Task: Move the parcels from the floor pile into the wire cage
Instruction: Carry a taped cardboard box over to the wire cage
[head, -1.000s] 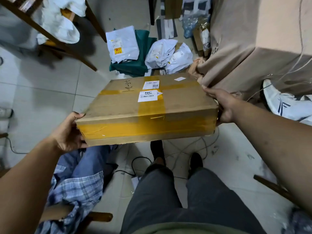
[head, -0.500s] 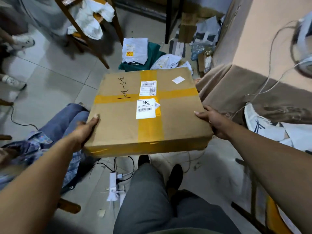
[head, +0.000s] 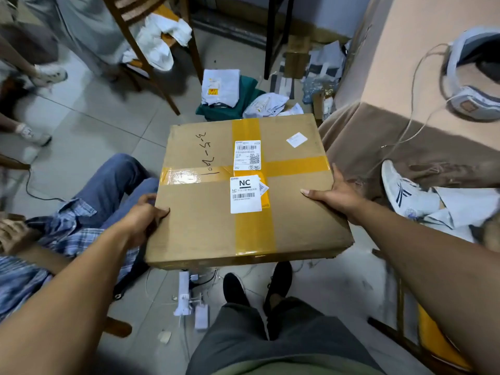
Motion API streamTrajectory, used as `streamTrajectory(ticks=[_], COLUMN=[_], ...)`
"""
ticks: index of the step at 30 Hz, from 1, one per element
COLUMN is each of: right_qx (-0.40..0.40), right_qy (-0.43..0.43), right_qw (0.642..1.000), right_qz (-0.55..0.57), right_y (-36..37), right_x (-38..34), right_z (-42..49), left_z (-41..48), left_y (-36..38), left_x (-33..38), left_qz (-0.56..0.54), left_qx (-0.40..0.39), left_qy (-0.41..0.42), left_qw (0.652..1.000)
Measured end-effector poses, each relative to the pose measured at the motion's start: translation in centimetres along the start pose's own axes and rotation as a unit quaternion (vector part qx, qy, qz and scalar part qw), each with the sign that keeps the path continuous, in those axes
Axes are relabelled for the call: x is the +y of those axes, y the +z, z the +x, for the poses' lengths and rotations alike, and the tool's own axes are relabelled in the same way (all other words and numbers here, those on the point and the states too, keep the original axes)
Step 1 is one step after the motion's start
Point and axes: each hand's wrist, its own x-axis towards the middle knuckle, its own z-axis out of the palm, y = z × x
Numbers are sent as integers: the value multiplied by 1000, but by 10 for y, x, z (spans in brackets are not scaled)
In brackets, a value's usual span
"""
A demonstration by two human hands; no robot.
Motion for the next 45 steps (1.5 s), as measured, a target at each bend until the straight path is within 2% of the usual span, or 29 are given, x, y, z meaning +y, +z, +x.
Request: streamTrajectory(ticks=[2,4,8,12,16,19,23,29,34,39,45], right_qx=[-9,-31,-44,-48,-36,-67,-140,-234,-282,-320,-375], right_qy=[-14,-18,-4,2,-78,-129,-184,-229,-268,-307,-358], right_qw=[1000,999,999,997,987,972,937,884,820,757,673], right_qz=[4,7,-19,-57,-133,-185,-262,-334,-419,-480,-528], right_y=[2,4,12,18,32,41,68,148,214,269,330], right_x=[8,13,16,5,-6,-12,-22,-40,-45,-28,-10], right_z=[-12,-22,-33,-36,-26,-23,-30,-65,-114,-172,-220], left_z=[-11,-19,-32,-52,-91,-130,-184,-270,-340,-398,-442], left_y=[-2,-2,-1,3,24,42,64,86,105,140,191], left_x=[-3,-12,-45,-83,-126,-166,-231,-317,-388,-450,-490], left_qz=[-35,-20,23,-5,-65,-86,-141,-259,-368,-407,-471], left_qx=[-47,-63,63,119,212,287,333,404,422,447,507], left_qy=[4,39,86,66,51,22,-40,-49,-66,-98,-101], left_qw=[998,997,994,991,974,954,931,876,826,790,715])
